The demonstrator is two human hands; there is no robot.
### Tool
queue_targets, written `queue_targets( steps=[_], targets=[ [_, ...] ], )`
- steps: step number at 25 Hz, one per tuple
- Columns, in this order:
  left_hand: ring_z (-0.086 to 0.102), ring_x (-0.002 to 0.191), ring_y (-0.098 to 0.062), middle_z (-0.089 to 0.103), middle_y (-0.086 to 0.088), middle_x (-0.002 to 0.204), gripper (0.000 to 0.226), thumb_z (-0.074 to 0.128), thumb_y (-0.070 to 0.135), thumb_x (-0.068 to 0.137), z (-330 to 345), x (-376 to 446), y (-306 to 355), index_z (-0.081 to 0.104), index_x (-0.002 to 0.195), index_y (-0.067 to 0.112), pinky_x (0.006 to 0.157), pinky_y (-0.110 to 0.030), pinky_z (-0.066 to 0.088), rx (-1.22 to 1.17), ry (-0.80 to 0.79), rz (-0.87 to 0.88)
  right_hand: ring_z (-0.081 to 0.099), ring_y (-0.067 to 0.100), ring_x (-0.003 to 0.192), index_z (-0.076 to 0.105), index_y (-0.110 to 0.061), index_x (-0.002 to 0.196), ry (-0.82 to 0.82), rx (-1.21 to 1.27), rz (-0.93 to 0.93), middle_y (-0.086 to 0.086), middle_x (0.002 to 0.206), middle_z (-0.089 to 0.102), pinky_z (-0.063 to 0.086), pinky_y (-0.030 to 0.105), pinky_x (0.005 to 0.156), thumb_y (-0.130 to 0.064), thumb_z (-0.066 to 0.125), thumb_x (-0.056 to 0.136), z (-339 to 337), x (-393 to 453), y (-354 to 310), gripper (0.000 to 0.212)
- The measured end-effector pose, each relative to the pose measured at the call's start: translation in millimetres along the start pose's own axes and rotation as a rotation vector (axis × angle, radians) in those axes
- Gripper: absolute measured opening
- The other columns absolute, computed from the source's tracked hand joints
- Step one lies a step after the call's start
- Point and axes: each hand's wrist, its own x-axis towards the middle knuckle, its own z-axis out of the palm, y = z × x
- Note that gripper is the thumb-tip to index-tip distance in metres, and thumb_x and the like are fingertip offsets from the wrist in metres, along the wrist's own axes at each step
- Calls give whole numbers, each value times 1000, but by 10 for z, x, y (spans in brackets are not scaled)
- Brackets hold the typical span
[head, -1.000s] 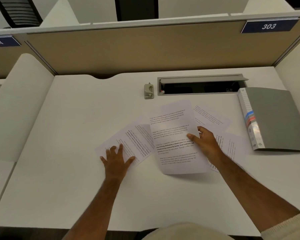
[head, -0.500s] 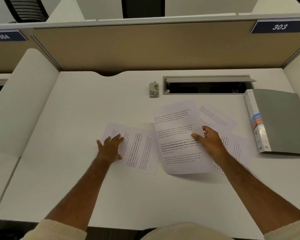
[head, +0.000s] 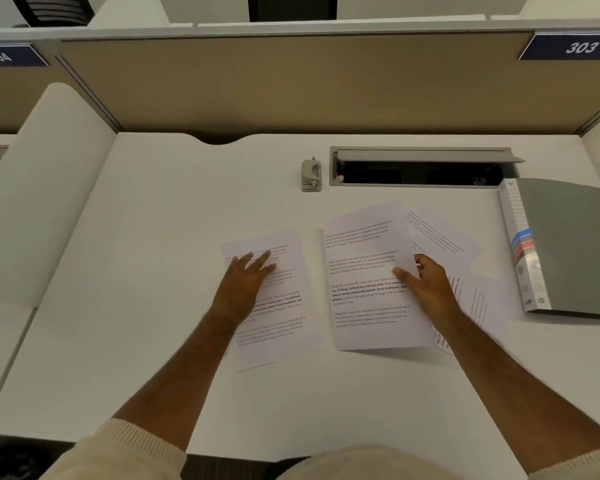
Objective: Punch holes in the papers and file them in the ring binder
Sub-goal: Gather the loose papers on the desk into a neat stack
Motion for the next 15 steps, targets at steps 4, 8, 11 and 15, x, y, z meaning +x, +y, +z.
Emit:
queue_targets(
  steps=[4,8,11,15],
  targets=[
    [55,117,-36,58,-11,132,50,74,20,86,40,-175,193,59,133,11,96,-52,51,-298,143,-554,69,24,106,59,-13,127,-17,-38,1,4,123,68,58,43,92,-26,71,92,26,56,75,39],
    [50,123,-37,50,-14,131,83,79,60,78,42,-296,329,47,133,7,98,-54,45,-506,41,-1043,69,21,105,60,-13,124,-42,-37,-14,3,121,69,57,41,93,-24,71,93,92,80,93,35],
    [50,122,-35,50,-13,130,87,83,62,72,90,-330,378,47,129,7,98,-53,44,-537,48,-1084,68,18,103,60,-12,124,-60,-38,-37,2,118,69,56,27,84,-22,69,94,155,82,56,33],
    [48,125,-33,49,-12,131,83,86,57,71,13,-266,338,50,128,9,101,-52,43,-597,14,-1122,68,13,103,61,-12,124,-81,-33,-49,0,118,69,55,24,83,-22,69,94,225,106,35,33]
  ],
)
